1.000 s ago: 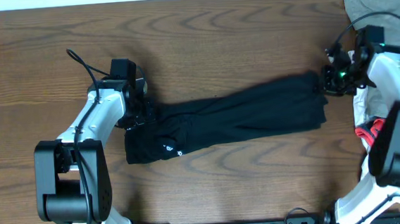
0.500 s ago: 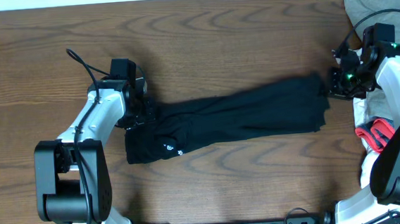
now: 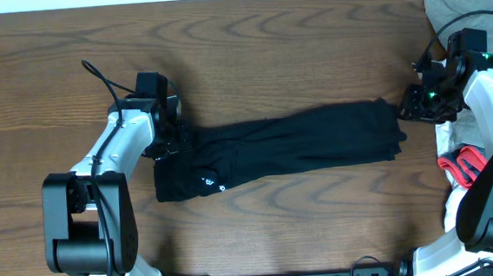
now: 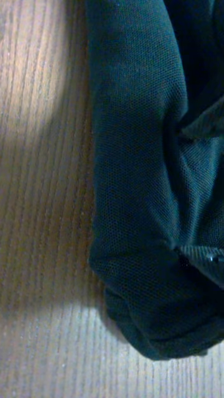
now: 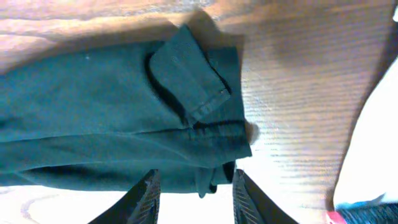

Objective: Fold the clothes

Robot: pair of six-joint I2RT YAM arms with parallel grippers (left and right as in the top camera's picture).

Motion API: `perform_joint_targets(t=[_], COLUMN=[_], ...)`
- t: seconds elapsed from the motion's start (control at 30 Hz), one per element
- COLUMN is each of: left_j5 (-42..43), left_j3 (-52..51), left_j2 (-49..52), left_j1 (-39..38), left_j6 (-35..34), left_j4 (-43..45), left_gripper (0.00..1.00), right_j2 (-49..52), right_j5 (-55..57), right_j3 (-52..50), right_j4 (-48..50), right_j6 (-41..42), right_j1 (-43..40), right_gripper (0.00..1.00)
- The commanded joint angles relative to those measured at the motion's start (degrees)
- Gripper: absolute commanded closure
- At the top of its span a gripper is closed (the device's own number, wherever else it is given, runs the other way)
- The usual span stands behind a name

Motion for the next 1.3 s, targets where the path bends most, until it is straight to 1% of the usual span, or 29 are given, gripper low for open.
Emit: perform_joint_targets(t=[0.0,0.13,0.27,0.53,0.7,0.73,0.77,0.87,1.03,1.2,1.27], left_j5=[-1.95,-1.95,-1.95,-1.95,-2.01,-2.01,-2.03,-2.01,-1.9,3.5,3.67], left_j3=[-0.59,-0.59,-0.59,-0.52,1.29,1.51,1.53,1.53,1.2,-0.66,-1.14], left_j2=[1.07,1.05,1.05,1.01,-1.99,-3.08,-4.46,-7.39,-7.61,-6.71,-5.75], left_j1=[0.46,0.46,0.46,0.46,0.94,1.18,1.57,3.21,6.73,9.97,10.21], left_j6=[-0.52,-0.55,-0.55,-0.52,-0.24,-0.04,-0.04,-0.07,-0.35,-0.74,-0.74], left_j4=[-0.59,-0.68,-0.76,-1.4,-4.72,-5.05,-5.05,-5.4,-5.75,-5.66,-5.64], left_gripper=[0.4,0.38,0.38,0.38,0.33,0.32,0.03,0.02,0.02,0.02,0.02], right_j2=[-0.48,0.02,2.4,12.46,17.29,18.01,18.45,19.06,19.04,19.04,19.04], right_j5=[-3.1,-6.21,-6.08,-3.69,-3.23,-3.26,-3.26,-3.19,-3.06,-3.04,-3.06], right_j3=[-0.17,-0.2,-0.2,-0.2,-0.2,-0.2,-0.2,-0.2,-0.2,-0.2,-0.2], right_j4=[0.83,2.8,4.26,6.27,6.84,6.97,6.99,7.26,7.89,8.02,8.02], right_j6=[-1.73,-2.56,-2.84,-2.93,-2.95,-2.95,-2.95,-2.95,-2.95,-2.97,-2.95], right_j1=[1.77,3.98,6.86,8.66,8.61,8.59,8.61,8.61,8.52,8.5,8.5], right_gripper=[0.62,0.6,0.6,0.64,0.65,0.65,0.65,0.65,0.65,0.65,0.65])
